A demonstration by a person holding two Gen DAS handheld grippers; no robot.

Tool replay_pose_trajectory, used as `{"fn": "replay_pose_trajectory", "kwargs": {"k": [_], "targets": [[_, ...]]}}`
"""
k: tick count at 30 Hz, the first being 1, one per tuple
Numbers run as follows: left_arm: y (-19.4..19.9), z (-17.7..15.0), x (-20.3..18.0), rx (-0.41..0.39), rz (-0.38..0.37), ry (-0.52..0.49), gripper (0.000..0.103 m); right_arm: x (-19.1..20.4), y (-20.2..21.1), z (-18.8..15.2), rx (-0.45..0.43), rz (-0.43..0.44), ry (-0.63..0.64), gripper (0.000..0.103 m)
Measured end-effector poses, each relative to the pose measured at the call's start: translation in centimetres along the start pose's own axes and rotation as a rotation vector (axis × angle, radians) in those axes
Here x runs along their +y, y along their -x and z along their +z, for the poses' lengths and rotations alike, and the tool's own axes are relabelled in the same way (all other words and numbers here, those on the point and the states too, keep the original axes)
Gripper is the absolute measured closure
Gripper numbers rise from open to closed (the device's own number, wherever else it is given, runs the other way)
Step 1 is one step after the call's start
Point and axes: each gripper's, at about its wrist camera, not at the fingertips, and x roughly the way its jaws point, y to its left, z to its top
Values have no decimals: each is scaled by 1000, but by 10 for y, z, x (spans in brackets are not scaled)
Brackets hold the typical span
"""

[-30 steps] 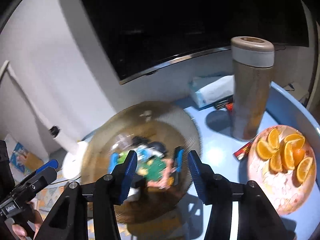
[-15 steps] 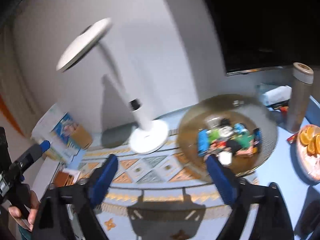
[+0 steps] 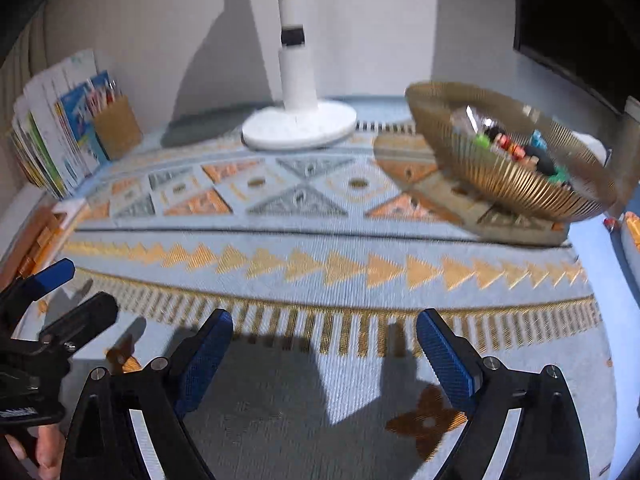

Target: Organize rigid objects

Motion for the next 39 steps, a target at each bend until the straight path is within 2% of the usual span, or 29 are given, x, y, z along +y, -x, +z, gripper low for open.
{"fn": "replay_pose_trajectory", "kwargs": {"k": [2, 4, 6, 9, 22, 27, 39], "targets": [[2, 0, 2, -34, 29, 6, 1, -3, -5, 1, 12, -11, -1, 8], [-10, -2, 4, 26, 50, 20, 1, -4, -13, 1, 67, -33, -9, 8], [-26, -4, 6, 123, 54, 32, 1, -6, -21, 2, 109, -54, -19, 7], [-39, -5, 0, 197, 95, 0, 0, -9, -21, 2, 111, -52, -23, 2], [-38, -5, -3, 181, 92, -14, 0, -8, -25, 5, 138, -52, 13, 0], [-39, -5, -3, 182, 91, -12, 0, -7, -24, 1, 85, -56, 15, 0], [-39, -5, -3, 181, 91, -11, 0, -7, -25, 2, 87, -53, 13, 0]]}}
